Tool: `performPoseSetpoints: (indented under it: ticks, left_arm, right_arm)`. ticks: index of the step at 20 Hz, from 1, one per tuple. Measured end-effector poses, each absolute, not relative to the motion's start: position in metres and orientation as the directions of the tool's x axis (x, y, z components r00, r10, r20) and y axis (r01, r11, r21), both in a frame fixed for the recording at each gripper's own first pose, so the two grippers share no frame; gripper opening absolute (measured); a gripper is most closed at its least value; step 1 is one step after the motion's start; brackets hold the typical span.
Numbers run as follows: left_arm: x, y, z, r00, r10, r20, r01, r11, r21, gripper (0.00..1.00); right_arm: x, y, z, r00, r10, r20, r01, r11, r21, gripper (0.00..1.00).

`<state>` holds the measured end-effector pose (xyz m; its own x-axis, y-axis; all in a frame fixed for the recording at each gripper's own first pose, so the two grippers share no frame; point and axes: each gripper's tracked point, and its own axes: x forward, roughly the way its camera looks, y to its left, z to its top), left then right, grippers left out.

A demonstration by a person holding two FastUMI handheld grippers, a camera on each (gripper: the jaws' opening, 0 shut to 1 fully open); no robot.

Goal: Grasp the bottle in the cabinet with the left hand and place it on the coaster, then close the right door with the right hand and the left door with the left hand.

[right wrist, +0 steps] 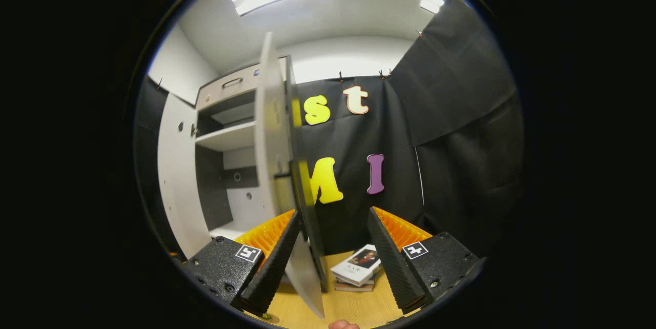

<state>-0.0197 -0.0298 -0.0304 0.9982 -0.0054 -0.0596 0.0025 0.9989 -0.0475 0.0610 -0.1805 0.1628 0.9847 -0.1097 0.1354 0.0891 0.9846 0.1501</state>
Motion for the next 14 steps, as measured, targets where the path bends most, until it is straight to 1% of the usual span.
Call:
performPoseSetpoints:
  ticks: [4,8,14]
  left_arm:
    - [-0.025,-0.034,-0.033,0.997,-0.025,-0.074,0.021,0.998,-0.052,0.95]
    - [-0.029,-0.034,-0.034,0.996,-0.028,-0.08,0.025,0.999,-0.042,0.95]
    - [-0.031,-0.034,-0.03,0.997,-0.036,-0.071,0.034,0.999,-0.03,0.95]
  right_arm:
    - [0.097,-0.187,0.168,0.989,-0.071,0.126,0.053,0.989,0.141,0.82]
    - [0.117,-0.198,0.164,0.987,-0.108,0.123,0.094,0.989,0.11,0.82]
    - [0.132,-0.19,0.16,0.99,-0.099,0.104,0.088,0.99,0.112,0.82]
